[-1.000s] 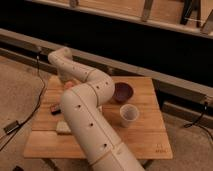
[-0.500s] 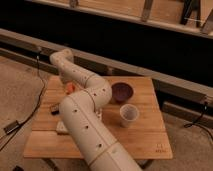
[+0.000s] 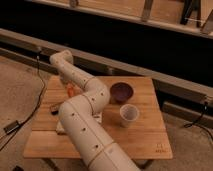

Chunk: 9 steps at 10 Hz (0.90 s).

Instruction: Place the pepper in the ceramic bowl

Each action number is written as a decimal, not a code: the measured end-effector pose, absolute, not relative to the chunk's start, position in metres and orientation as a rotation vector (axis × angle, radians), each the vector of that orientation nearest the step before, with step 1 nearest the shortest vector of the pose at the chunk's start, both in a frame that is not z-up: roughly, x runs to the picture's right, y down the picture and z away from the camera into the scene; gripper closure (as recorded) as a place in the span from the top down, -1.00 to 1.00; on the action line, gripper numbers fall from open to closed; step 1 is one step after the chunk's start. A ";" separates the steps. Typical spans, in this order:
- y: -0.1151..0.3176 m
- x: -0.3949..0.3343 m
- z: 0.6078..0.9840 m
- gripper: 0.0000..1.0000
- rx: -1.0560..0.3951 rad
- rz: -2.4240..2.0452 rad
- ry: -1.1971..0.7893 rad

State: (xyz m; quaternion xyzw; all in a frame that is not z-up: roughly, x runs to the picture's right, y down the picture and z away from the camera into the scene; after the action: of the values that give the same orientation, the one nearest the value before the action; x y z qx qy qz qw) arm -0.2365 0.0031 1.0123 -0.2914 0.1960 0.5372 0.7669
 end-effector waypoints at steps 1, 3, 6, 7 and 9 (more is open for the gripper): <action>0.002 -0.233 1.012 -0.97 -0.632 1.171 0.429; -0.008 -0.225 1.007 -1.00 -0.625 1.182 0.430; -0.037 -0.206 0.988 -1.00 -0.609 1.213 0.422; -0.046 -0.198 0.980 -1.00 -0.605 1.226 0.423; -0.062 -0.177 0.964 -1.00 -0.592 1.257 0.439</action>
State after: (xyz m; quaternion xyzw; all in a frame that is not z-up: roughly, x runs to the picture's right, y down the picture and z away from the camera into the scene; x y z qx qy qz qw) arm -0.1767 -0.0622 0.9640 -0.2705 0.2006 0.5743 0.7462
